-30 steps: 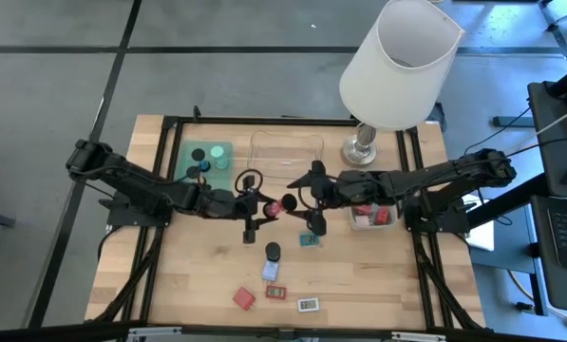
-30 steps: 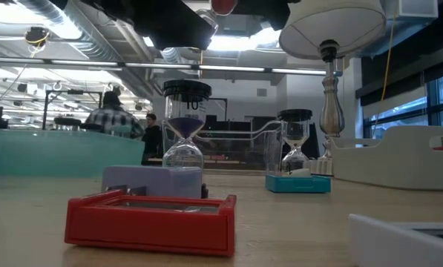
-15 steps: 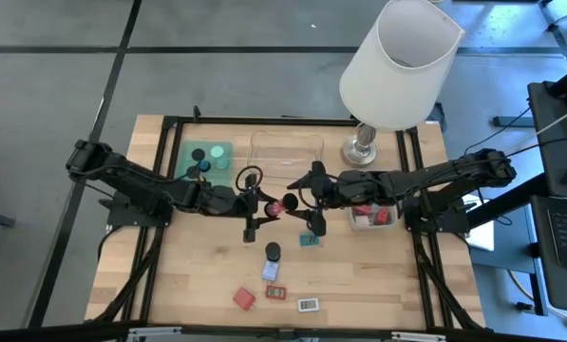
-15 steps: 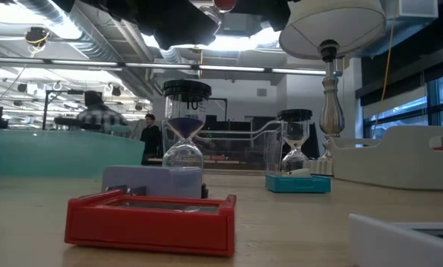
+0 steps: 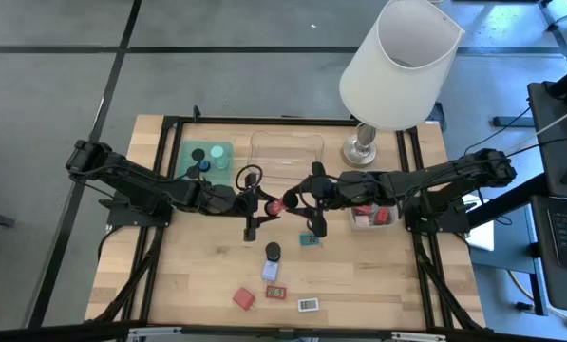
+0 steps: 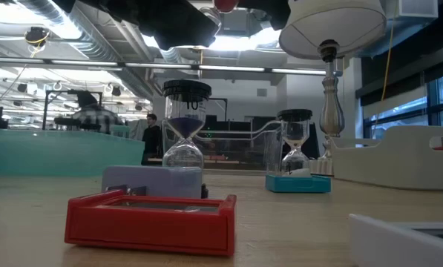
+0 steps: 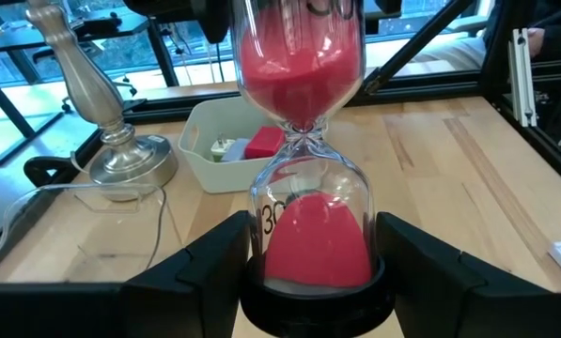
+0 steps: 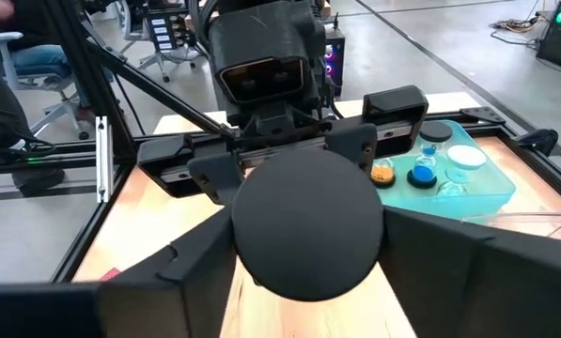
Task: Pick & Place Office items
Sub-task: Put the black and red hourglass into the green bin
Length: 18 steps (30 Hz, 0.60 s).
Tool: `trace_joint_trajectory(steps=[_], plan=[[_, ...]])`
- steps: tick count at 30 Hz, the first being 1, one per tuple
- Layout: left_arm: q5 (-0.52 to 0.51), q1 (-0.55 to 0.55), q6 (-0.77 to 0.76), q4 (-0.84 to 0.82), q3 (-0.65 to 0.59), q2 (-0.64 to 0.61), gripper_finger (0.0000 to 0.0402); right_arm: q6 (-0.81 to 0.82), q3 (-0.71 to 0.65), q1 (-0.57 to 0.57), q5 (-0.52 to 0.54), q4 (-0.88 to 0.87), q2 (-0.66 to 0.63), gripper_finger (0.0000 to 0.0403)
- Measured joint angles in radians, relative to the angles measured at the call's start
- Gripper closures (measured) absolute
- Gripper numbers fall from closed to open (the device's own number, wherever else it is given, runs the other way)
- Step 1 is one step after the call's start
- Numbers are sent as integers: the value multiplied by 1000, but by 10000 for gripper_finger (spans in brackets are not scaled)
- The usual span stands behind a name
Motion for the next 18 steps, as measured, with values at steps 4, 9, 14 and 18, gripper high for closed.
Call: trace_joint_trajectory(steps=[4, 9, 14, 18], plan=[[0, 0, 0, 11, 0, 0, 183, 0, 0, 0, 0, 4, -1, 191], [4, -1, -1, 19, -1, 0, 178, -3, 0, 0, -17, 3, -1, 191], [4, -1, -6, 56, -2, -1, 177, -3, 3, -1, -18, 9, -5, 191], [9, -1, -60, 83, 0, -28, 165, -22, 0, -2, 3, -14, 0, 191]])
